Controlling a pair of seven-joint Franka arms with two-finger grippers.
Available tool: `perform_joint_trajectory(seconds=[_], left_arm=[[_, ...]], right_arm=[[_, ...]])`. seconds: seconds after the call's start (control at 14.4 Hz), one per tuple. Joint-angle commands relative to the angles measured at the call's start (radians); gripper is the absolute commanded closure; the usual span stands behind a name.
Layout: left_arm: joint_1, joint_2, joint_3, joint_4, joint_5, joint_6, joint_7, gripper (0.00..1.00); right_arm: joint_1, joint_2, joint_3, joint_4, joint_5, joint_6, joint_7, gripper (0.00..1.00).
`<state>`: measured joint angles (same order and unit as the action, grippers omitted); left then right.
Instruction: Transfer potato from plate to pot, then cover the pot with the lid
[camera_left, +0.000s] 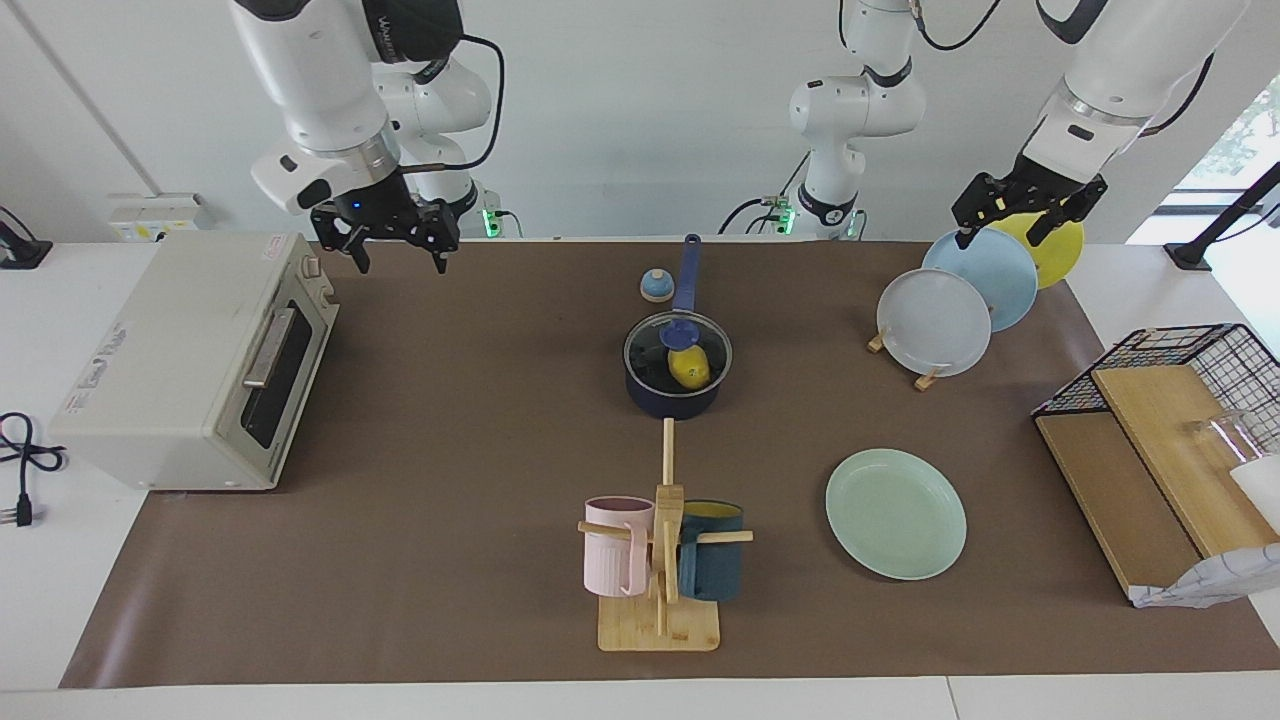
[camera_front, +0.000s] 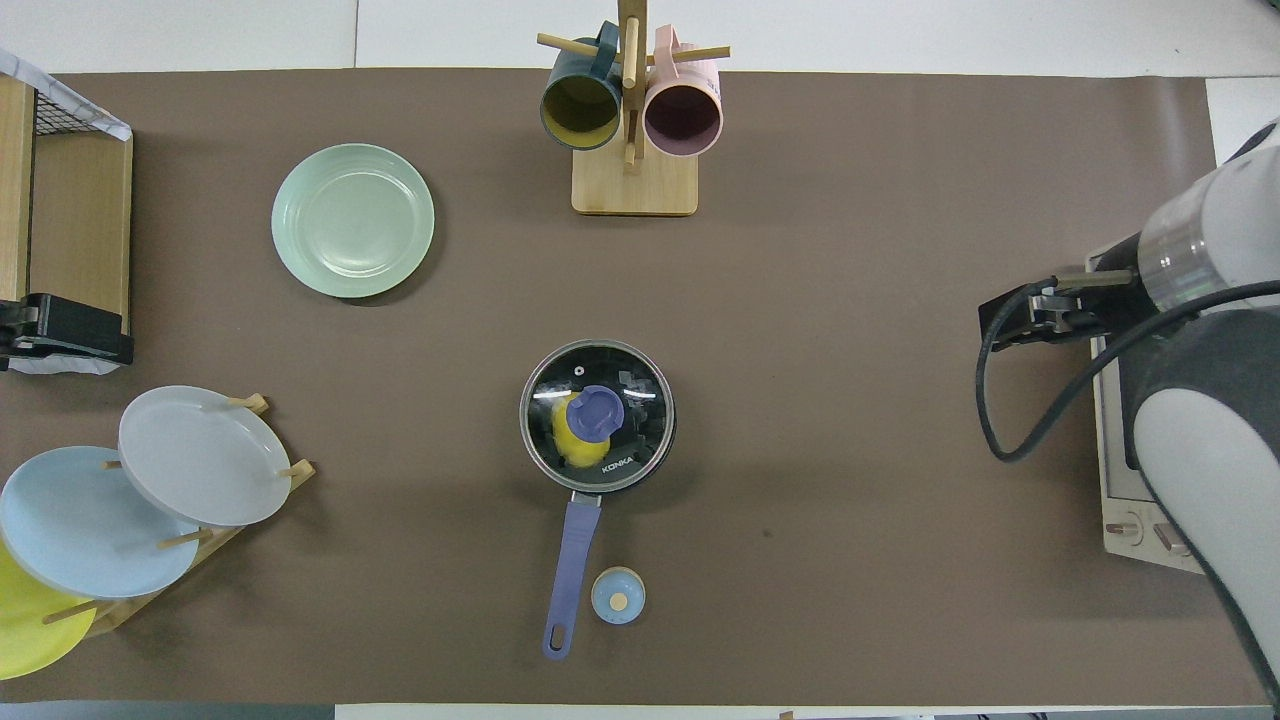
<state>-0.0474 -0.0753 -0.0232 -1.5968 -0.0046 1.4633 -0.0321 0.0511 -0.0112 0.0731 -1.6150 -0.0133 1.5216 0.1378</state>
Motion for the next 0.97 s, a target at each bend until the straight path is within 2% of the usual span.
perform_joint_trajectory(seconds=[0.0,0.42,0.69,0.9], left_arm=[[-0.011,-0.011,0.003,-0.012,0.009,0.023,-0.015,0.0],[-0.011,-0.011,0.003,-0.014,0.009,0.023,-0.016,0.0],[-0.009,-0.012,0.003,-0.014,0.009,0.022,-0.015,0.0],[-0.003,-0.012,0.003,-0.014,0.009,0.031,-0.015,0.0]], right_arm=[[-0.033,0.004,0.01,0.007,-0.036,-0.02,-0.062,0.0],[-0.06,0.001,0.011,0.001,-0.03,-0.024,-0.078,0.0],[-0.129,0.005,0.062,0.001,-0.025,-0.021,-0.078,0.0],[-0.134,0.005,0.065,0.001,-0.025,-0.021,-0.076,0.0]])
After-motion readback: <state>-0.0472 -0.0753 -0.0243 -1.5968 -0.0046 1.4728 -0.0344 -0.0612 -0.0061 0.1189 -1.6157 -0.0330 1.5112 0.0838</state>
